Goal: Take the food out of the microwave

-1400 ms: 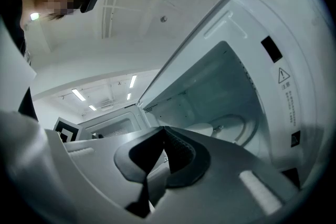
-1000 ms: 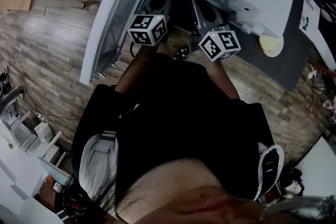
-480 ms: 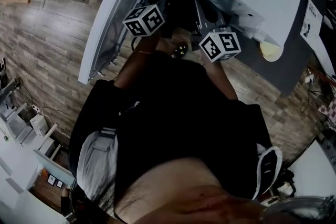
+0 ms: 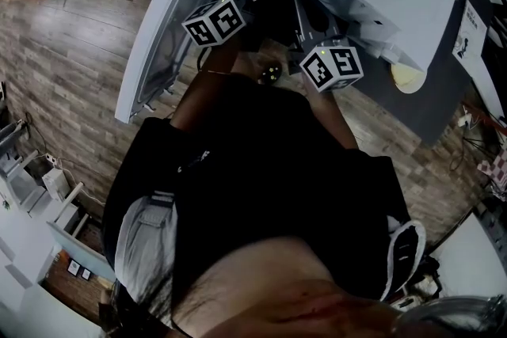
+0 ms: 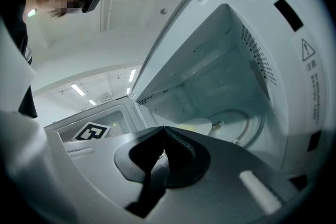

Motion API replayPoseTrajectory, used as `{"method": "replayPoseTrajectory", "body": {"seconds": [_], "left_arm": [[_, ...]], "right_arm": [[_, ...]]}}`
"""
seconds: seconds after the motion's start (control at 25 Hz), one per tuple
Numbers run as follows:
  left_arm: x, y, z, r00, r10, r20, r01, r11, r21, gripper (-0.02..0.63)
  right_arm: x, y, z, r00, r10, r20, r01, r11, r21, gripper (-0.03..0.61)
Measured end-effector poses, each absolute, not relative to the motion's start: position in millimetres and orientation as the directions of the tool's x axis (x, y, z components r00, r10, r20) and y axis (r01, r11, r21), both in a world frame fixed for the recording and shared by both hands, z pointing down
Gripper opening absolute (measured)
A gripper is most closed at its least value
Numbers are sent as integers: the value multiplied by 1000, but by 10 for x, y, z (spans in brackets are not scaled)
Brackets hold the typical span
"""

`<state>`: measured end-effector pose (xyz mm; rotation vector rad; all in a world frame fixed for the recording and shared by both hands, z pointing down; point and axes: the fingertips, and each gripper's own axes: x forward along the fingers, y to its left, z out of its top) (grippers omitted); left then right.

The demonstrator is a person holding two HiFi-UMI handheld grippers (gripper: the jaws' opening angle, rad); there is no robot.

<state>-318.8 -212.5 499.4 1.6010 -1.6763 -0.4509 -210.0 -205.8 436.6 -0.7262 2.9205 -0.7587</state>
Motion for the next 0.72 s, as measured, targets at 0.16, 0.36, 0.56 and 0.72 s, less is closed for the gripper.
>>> {"method": "replayPoseTrajectory", "body": {"seconds": [0.16, 0.36, 0.56, 0.72], "left_arm": [[-3156, -2162, 5044, 93, -959, 269, -646, 148, 749, 84], [-3143, -2212, 5130, 110, -955, 274, -582, 162, 797, 89], [-3153, -2265, 5139, 113, -959, 261, -542, 161, 825, 95], [-3165, -2320, 5133, 122, -961, 247, -526, 148, 837, 103]], "right_arm": [[-2087, -2077, 4359, -888, -453, 78, -433, 767, -473, 1], [-2089, -2083, 4378, -886, -457, 80, -437, 764, -475, 1], [-2075, -2124, 4379, -879, -469, 82, -448, 757, -475, 1], [-2078, -2139, 4394, -875, -476, 85, -455, 751, -479, 2]]}}
